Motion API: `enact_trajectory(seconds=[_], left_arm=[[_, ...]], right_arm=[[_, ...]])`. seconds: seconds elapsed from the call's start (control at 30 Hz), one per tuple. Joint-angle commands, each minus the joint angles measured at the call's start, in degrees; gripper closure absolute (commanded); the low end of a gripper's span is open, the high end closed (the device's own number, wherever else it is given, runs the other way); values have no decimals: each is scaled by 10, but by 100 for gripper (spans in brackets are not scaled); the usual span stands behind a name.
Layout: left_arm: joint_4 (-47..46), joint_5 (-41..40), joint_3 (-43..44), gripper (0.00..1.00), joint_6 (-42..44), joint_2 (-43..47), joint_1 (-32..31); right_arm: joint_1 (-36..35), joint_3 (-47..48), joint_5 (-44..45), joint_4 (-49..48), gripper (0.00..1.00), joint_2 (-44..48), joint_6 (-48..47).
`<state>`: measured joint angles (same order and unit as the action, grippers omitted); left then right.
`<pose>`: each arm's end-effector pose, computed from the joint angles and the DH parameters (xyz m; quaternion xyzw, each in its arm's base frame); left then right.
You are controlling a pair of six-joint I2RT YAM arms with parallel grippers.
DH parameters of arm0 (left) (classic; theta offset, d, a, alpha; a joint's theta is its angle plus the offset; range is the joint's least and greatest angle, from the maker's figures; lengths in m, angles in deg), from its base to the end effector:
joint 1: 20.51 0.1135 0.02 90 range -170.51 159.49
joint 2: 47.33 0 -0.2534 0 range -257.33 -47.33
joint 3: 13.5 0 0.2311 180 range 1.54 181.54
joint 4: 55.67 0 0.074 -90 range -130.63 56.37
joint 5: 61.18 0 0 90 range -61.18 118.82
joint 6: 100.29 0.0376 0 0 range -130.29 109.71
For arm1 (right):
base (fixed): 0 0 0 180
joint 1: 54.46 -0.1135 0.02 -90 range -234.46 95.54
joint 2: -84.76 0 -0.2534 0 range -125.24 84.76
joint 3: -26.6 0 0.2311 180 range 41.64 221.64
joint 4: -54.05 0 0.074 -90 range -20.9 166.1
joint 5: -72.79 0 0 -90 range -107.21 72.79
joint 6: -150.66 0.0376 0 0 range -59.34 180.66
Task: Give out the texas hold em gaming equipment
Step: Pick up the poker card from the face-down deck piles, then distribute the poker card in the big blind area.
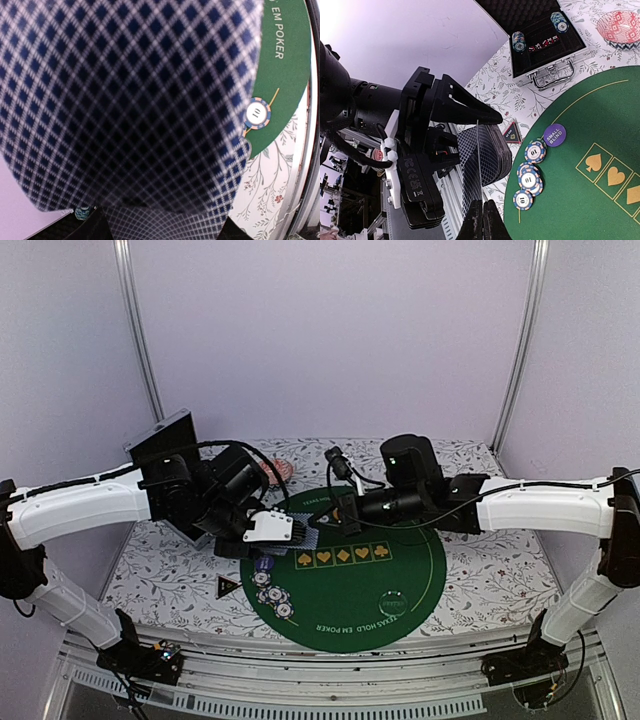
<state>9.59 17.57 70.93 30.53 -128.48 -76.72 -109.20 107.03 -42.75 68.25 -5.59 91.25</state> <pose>0.1528 -0.2152 0.2792 0.7076 0.6574 0.0620 0.2515 0.1875 0.2933 0.2830 -0.2888 0.7752 0.4958 0.2642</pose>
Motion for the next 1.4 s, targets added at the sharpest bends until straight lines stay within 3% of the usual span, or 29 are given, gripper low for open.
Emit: enact_trajectory(seconds=[0.0,0.33,0.87,1.1,1.37], left_arm=[[-2,-3,0,48,-6,-2,-8],[-2,-3,0,48,-7,0,-8],[-5,4,4,49,-26,-9,-10],[-21,-3,1,49,-40,-9,-10],[-30,-12,-11,52,-84,-21,-11]], right_arm=[[6,-10,14,6,98,25,-5],[61,-86,31,8,98,142,5],[161,-177,112,98,98,292,11],[188,-193,104,106,98,297,7],[190,-177,67,120,98,236,15]])
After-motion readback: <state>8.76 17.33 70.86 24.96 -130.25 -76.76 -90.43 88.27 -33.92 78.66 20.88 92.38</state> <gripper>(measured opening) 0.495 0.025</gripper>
